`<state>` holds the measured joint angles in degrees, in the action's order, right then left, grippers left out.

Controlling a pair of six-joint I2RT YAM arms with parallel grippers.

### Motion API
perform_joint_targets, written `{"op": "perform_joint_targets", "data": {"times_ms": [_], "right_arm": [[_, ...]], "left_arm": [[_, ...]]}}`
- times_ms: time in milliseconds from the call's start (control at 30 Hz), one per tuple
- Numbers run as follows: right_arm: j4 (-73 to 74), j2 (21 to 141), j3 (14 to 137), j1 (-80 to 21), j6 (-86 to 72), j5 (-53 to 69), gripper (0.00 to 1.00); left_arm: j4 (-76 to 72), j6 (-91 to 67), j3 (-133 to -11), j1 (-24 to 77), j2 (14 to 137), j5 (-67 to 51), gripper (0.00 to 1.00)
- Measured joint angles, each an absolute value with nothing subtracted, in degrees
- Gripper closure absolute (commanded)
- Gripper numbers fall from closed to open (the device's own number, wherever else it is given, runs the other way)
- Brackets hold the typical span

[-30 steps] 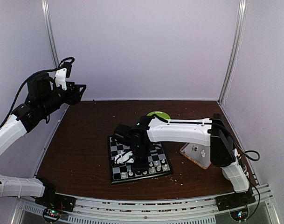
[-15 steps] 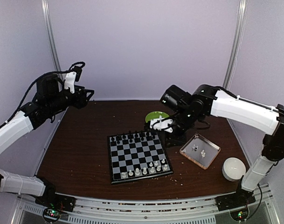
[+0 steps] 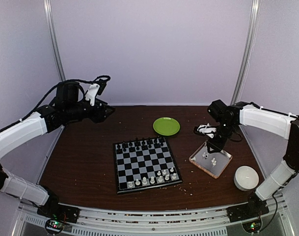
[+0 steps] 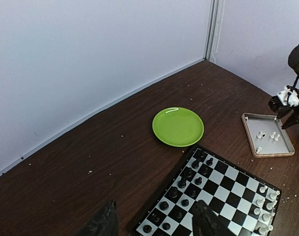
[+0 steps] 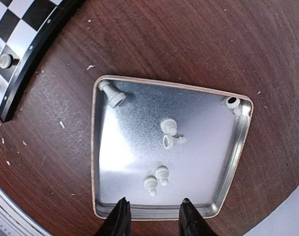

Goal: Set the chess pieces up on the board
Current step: Pick up the pawn from the storage box.

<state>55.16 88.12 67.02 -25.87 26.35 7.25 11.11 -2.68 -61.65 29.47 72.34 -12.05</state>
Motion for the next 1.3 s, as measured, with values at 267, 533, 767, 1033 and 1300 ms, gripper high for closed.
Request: {"op": "perform_joint_targets", "data": {"times_ms": [267,533,767,1033,1300], "right_arm": [[51.92,96.4,70.3,-21.67,25.32,7.22,0.69],[52.07,100.36,70.74,-21.56,25.76,9.65,0.68],[51.96,102.39,70.76,-21.56,25.74,11.2,0.7],[52.05,106.19,72.88,-21.89,25.63,11.62,0.81],[51.99,107.94,74.78,-22.09,25.52,12.01,0.85]], "left_arm": [[11.7,-1.85,-62.06,30.76,72.44,-12.23,0.47],[12.16,-0.86,-62.5,31.88,72.79,-12.19,0.47],[12.62,-0.69,-62.81,31.88,73.76,-12.23,0.47],[13.5,-0.64,-63.24,31.88,74.3,-12.25,0.47],[13.63,-0.62,-63.37,31.88,74.74,-12.29,0.46]]}}
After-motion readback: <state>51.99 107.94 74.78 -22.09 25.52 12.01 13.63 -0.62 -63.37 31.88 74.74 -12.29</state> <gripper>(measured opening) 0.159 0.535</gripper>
